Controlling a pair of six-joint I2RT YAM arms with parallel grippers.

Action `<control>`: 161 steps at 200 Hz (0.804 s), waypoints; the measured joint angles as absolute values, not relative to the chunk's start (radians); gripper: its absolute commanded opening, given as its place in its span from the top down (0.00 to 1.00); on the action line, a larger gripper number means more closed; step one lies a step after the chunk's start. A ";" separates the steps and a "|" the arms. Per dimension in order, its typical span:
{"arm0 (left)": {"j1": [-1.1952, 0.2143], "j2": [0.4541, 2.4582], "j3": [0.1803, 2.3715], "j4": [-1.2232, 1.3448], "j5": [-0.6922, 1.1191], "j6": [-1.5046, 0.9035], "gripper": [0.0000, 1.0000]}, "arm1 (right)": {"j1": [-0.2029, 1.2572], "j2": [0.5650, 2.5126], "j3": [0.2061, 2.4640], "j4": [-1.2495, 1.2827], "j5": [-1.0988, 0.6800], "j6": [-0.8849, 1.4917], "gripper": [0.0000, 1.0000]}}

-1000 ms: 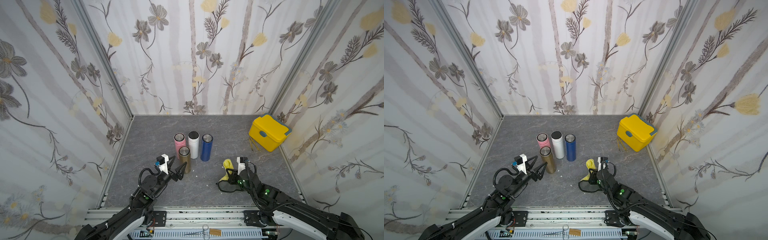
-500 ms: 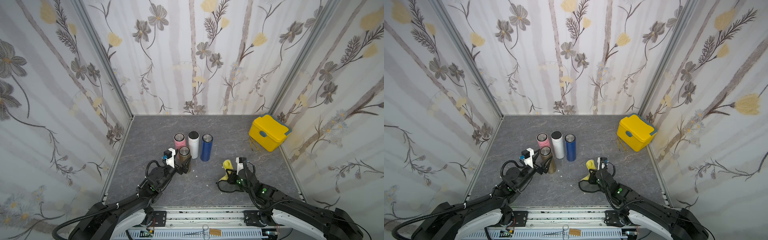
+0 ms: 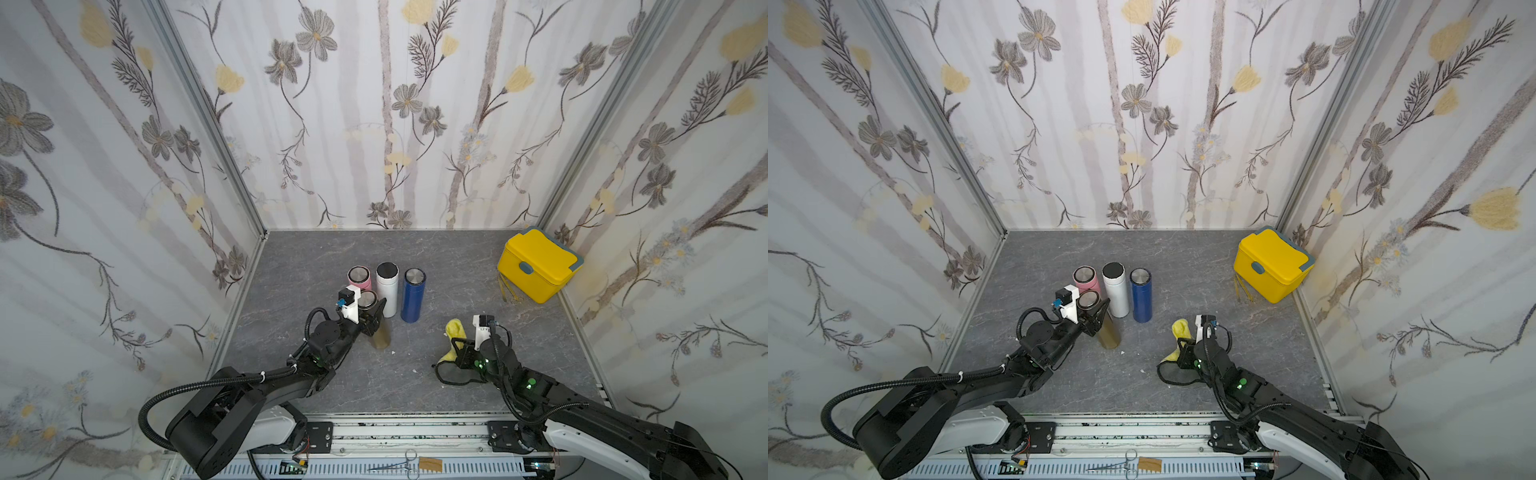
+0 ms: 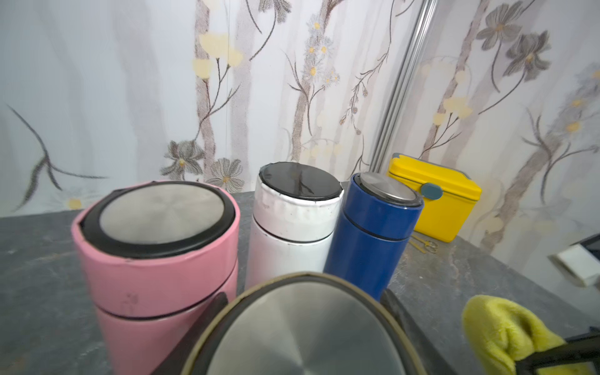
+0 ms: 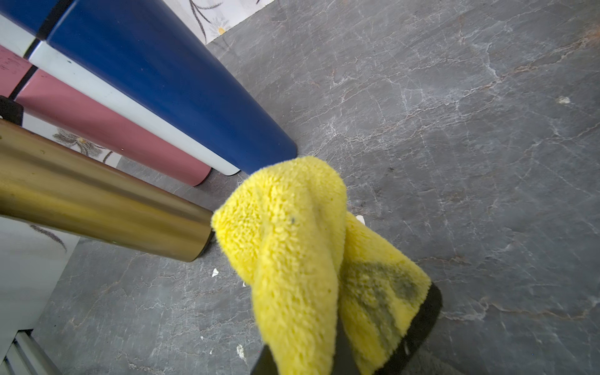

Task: Wipe the surface of the thermos
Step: Pick up the thermos from the center of the board.

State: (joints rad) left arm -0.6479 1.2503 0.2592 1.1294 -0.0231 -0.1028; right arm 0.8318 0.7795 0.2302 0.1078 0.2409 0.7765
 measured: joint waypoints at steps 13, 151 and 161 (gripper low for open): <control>-0.651 1.248 0.260 1.127 -0.022 -0.109 0.75 | 0.832 0.775 0.230 0.108 0.241 0.776 1.00; -0.668 0.929 0.337 0.802 0.113 -0.338 1.00 | 1.039 0.785 0.368 0.616 -0.015 0.751 1.00; -0.682 0.921 0.337 0.791 0.126 -0.350 1.00 | 1.053 0.830 0.376 0.678 -0.020 0.750 1.00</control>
